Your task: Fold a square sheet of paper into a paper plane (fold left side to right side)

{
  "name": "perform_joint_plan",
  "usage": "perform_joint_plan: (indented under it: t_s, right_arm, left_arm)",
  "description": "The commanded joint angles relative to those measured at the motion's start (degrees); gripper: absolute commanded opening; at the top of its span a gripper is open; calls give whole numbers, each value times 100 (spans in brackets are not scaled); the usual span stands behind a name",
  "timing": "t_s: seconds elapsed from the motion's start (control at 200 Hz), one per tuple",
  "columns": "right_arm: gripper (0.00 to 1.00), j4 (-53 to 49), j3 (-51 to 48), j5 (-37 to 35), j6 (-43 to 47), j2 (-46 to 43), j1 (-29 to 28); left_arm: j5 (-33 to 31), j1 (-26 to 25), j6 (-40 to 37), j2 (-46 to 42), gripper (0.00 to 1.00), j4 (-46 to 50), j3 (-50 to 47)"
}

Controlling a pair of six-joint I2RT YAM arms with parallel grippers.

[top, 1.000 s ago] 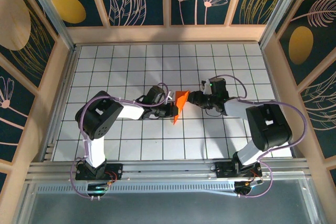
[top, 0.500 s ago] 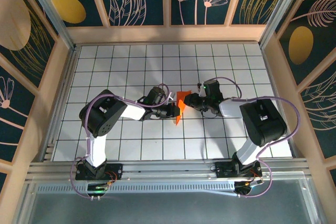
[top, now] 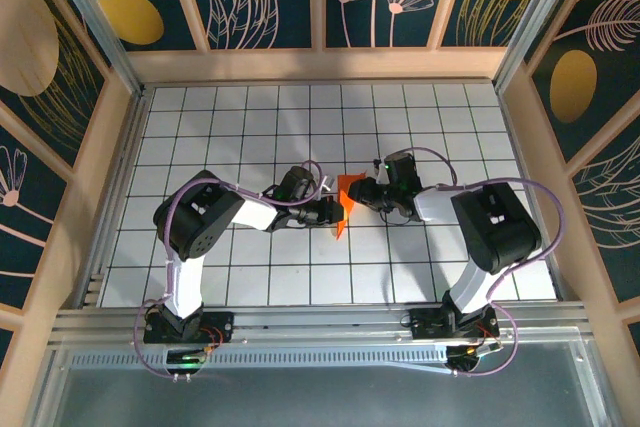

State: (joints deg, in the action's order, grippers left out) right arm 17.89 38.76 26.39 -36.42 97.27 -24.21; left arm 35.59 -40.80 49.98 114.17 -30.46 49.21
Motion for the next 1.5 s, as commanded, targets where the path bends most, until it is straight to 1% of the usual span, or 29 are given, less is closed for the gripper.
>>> perform_joint_plan:
  t_s: [0.0, 0.2, 0.33, 0.535, 0.756, 0.951, 1.141, 1.321, 1.491]
  right_arm:
    - [40, 118, 184, -90, -28, 151, -68]
    - [40, -87, 308, -177, -11, 325, -114]
    - [40, -435, 429, -361, 64, 421, -146]
    - [40, -694, 499, -468, 146, 558, -153]
    - [40, -664, 518, -438, 161, 607, -171]
    - [40, -724, 539, -468, 197, 621, -177]
    - [40, -739, 561, -474, 215, 638, -176]
    - [39, -769, 564, -486, 231, 663, -186]
    - [39, -769, 579, -486, 237, 682, -204]
  left_arm:
    - [123, 37, 81, 113, 0, -227, -69]
    - [167, 41, 99, 147, 0, -272, -63]
    - [130, 37, 87, 78, 10, -248, -96]
    - [-54, 85, -37, -212, 26, 2, -112]
    - [-86, 348, 25, -414, 35, 0, -216]
    - [106, 407, 23, -245, 36, -64, -15]
    - [141, 414, 14, -90, 37, -57, 128]
    - [176, 412, 17, 43, 30, -71, 225]
    - [200, 409, 8, 166, 21, -67, 301]
